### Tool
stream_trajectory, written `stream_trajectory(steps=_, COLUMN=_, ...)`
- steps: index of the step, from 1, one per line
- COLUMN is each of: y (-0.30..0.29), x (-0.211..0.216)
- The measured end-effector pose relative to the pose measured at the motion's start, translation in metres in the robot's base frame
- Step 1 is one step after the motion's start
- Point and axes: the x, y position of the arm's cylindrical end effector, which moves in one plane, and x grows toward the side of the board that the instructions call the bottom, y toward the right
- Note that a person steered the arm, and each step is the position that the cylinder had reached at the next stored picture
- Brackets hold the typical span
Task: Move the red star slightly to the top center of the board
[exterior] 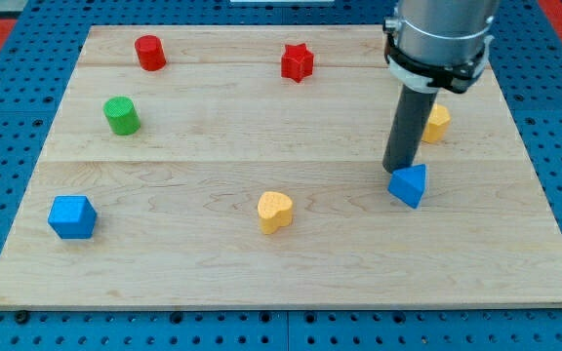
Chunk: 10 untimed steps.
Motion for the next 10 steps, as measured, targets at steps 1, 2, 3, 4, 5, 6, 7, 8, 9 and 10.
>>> stream_trajectory(steps=1, y=0.011, x=0.025)
stream_trajectory(steps=2, y=0.027, x=0.047)
stream_trajectory(steps=3, y=0.028, x=0.055)
stream_trajectory(steps=4, y=0.018, x=0.044)
stream_trajectory(steps=5, y=0.018, x=0.033)
stream_trajectory(steps=6, y=0.007, x=0.044)
stream_trajectory(steps=7, y=-0.031, x=0.069)
stream_trajectory(steps=8, y=-0.048, x=0.034)
stream_trajectory(steps=9, y=-0.100, x=-0.028)
stream_trajectory(steps=10, y=-0.124, x=-0.089)
